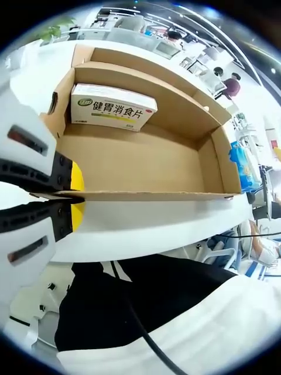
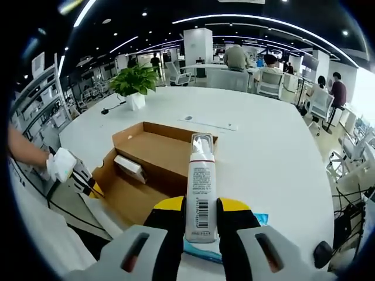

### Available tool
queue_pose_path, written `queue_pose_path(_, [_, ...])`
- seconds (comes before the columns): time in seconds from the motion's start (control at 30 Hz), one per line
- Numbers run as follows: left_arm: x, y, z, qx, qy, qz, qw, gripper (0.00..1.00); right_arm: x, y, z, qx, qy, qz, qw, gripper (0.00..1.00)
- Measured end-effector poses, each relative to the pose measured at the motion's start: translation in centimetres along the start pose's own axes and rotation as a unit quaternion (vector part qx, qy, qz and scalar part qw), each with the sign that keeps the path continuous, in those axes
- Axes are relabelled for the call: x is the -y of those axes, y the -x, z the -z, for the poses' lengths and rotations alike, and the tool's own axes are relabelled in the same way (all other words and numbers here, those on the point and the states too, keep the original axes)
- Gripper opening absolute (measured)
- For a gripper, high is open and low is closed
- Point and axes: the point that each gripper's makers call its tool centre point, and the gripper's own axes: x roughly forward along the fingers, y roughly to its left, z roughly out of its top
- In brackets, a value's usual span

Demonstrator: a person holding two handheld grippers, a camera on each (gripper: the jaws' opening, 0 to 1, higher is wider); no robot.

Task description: Operate the shoe box by opening the lid, removing the specified soft item, and placing it in the target area until the item is outside and the box remains undamaged.

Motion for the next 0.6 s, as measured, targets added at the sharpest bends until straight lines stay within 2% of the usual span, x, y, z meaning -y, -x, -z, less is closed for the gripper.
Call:
queue_pose_path(0.4, [0.0, -0.1, 0.1, -0.001, 0.002, 0.0, 1.0, 0.03, 1.5, 0.8, 0.5, 0.006, -0.013, 0.017, 0.9998, 0.19])
queue_pose_path(0.6, [0.0, -0.1, 0.1, -0.001, 0.002, 0.0, 1.0, 0.03, 3.3, 1.7, 0.4, 0.01, -0.02, 0.035, 0.9991, 0.19])
